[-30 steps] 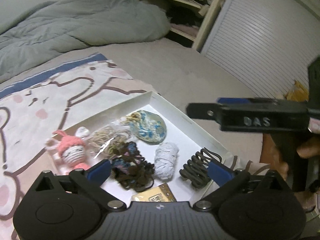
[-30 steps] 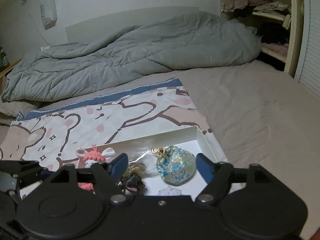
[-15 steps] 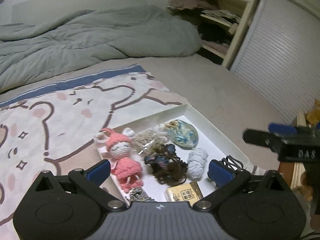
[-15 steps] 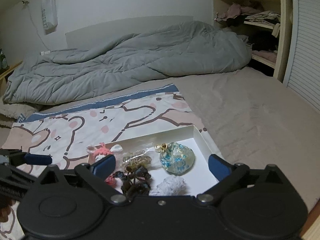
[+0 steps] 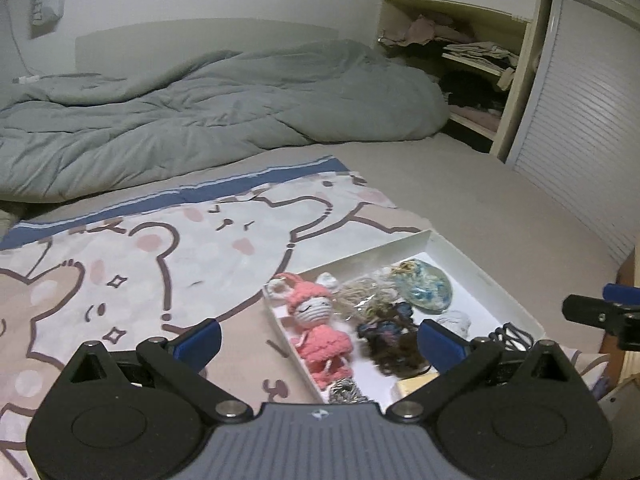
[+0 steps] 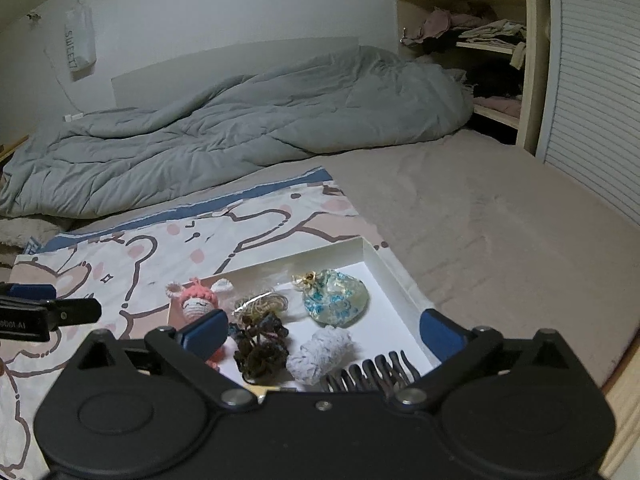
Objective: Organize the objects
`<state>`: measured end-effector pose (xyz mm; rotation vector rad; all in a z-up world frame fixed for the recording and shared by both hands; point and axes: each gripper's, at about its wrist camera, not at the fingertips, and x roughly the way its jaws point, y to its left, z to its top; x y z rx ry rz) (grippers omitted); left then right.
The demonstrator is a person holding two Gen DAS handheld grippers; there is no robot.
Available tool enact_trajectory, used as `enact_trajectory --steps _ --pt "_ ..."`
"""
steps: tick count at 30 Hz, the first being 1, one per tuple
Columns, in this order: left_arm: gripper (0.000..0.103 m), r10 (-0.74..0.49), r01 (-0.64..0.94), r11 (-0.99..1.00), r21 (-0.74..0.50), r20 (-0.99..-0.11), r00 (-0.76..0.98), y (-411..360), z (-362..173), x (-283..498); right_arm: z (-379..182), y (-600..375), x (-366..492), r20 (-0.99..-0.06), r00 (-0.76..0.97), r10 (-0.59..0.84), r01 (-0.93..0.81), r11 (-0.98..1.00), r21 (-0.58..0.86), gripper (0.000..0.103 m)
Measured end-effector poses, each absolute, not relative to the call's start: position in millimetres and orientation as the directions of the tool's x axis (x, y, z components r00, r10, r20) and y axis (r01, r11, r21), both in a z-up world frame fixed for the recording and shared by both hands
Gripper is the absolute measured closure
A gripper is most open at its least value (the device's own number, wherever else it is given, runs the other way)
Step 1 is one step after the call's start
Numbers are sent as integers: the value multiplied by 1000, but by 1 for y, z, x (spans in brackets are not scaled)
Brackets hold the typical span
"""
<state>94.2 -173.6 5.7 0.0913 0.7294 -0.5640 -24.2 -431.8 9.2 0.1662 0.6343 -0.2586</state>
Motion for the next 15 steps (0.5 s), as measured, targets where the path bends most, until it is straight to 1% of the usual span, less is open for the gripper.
enact_trajectory --steps 4,8,15 --pt "0 -439 509 855 -95 -653 616 -166 6 90 6 -427 -29 -620 762 -189 293 954 70 0" --pt "0 -394 486 872 -55 -668 632 -167 3 87 3 -421 -33 -629 754 -189 293 954 64 0" --pt "0 -383 489 872 -38 -676 630 -166 1 84 0 -413 -40 -635 742 -213 309 950 41 0"
